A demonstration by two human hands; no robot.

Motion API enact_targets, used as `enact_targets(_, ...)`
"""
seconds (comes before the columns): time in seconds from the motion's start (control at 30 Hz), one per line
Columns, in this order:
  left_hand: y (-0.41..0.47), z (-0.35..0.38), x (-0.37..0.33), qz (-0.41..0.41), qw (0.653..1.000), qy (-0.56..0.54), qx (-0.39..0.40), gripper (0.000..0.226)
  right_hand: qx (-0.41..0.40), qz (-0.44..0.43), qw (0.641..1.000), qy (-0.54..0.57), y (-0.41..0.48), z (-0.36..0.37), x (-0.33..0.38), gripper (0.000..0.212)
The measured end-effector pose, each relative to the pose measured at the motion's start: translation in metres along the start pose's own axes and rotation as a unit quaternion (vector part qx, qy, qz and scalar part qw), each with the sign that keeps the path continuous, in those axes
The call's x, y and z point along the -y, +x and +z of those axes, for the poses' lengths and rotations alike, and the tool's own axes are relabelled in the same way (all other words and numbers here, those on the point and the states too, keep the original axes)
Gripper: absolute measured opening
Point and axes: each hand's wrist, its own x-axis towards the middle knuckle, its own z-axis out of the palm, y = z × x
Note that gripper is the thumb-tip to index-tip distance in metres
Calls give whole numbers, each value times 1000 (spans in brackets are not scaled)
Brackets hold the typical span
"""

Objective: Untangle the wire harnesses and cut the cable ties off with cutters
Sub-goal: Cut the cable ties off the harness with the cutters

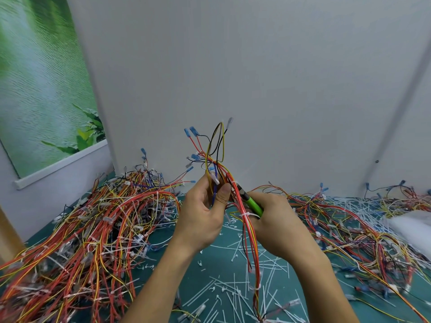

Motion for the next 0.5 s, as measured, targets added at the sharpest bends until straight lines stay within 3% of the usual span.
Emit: enact_targets(0.5,0,-2,3,-13,1000,-28,4,5,-4,-11,1000,-6,0,2,0,20)
